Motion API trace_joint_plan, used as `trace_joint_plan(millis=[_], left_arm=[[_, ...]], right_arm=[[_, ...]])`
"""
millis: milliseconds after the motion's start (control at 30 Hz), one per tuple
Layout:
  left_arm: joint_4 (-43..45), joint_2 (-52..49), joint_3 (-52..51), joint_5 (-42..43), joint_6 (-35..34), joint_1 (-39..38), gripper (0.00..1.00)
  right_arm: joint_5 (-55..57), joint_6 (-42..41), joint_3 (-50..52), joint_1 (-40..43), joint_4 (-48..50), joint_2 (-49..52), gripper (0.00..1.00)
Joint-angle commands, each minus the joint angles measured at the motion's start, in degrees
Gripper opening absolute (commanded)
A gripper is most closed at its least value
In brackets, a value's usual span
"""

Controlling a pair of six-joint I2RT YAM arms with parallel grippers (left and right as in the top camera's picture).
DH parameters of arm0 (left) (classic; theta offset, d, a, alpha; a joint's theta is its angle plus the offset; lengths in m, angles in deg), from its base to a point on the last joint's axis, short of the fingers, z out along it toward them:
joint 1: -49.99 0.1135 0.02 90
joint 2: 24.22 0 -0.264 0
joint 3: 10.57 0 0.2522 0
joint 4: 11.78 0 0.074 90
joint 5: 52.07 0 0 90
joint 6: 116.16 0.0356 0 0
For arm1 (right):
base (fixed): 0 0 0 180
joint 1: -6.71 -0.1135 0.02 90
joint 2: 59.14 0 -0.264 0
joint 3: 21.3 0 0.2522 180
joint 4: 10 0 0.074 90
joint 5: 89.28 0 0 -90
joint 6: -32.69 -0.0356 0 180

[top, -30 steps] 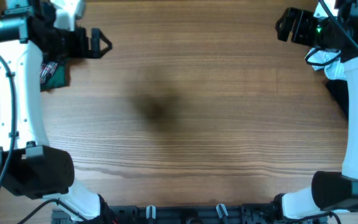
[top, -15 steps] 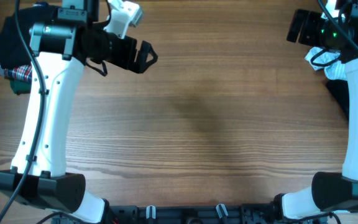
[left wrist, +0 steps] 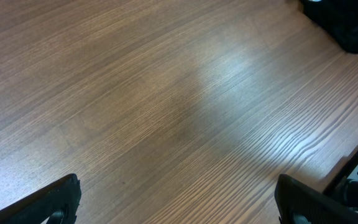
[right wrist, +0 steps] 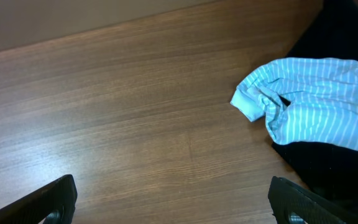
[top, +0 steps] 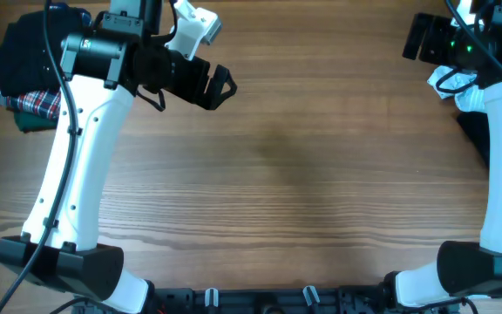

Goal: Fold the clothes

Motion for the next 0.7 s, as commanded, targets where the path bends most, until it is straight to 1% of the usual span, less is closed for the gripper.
trace_joint_plan(millis=[0, 167, 233, 300, 333, 400, 500, 667], left_arm=[[-0.28, 0.63, -0.02, -0.52, -0.09, -0.11, 1.00], [-0.28, 0.63, -0.02, -5.09, 0.85, -0.11, 1.00], [0.28, 0.68, -0.42, -6.36, 5.62, 0.00, 1.00], [2.47, 1.57, -0.98, -6.34, 12.96, 0.00, 1.00], [4.66, 2.40, -1.68, -6.34, 15.61, 0.00, 1.00], [10.21, 4.79, -4.09, -6.32, 18.14, 0.00, 1.00], [19.04, 10.84, -10.05, -5.68, 18.21, 0.00, 1.00], [29.46, 23.12, -22.47, -2.62, 17.38, 2.58, 1.00]], right_arm=[[1.25, 0.55, -0.74, 0.17, -0.02, -1.31, 1.00], [1.25, 0.52, -0.74, 0.17, -0.02, -1.31, 1.00], [1.25, 0.52, -0.74, 0.17, -0.02, -1.31, 1.00], [1.25, 0.52, -0.74, 0.17, -0.02, -1.31, 1.00], [1.25, 0.52, -0.74, 0.17, -0.02, -1.31, 1.00], [1.25, 0.50, -0.74, 0.17, -0.02, -1.31, 1.00], [1.25, 0.50, -0.74, 0.17, -0.02, -1.31, 1.00], [1.25, 0.52, -0.74, 0.17, -0.02, -1.31, 1.00]])
